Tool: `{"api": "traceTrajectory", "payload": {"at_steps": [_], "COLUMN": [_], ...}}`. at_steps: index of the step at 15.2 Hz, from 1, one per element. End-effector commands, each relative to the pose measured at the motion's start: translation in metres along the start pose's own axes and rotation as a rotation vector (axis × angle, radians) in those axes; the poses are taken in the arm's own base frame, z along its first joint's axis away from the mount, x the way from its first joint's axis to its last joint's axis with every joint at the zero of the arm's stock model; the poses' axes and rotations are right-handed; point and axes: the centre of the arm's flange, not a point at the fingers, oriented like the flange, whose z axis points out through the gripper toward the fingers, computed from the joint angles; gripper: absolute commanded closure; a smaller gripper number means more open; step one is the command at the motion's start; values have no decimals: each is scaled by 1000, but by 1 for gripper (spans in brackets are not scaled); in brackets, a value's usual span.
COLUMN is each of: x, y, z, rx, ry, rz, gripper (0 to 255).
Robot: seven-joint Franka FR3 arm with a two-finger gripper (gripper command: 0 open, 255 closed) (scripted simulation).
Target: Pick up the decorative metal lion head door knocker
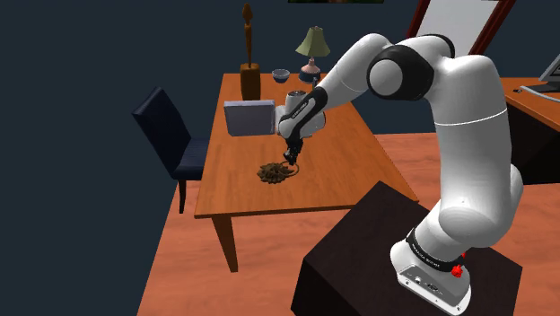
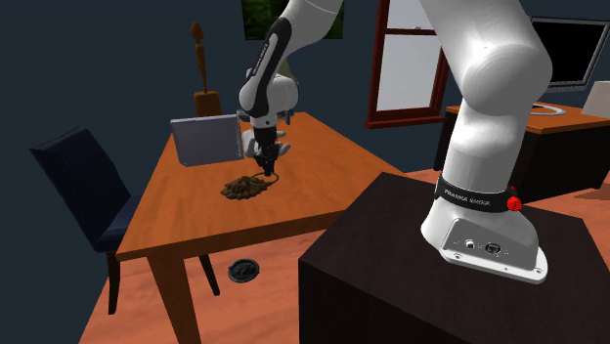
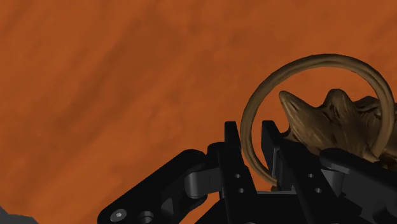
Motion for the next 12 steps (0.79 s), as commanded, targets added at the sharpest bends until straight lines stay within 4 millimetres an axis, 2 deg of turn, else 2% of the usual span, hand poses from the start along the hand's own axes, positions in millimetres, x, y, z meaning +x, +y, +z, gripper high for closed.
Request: {"api": "traceTrajectory", "payload": {"at_steps": [1,10,12], "x": [0,-2,-2], "y": [1,0,0], "z": [-10,-58,-59], "rx": [0,0,0], "ry": [0,0,0], "rz": [0,0,0], "gripper": [255,255,255]}}
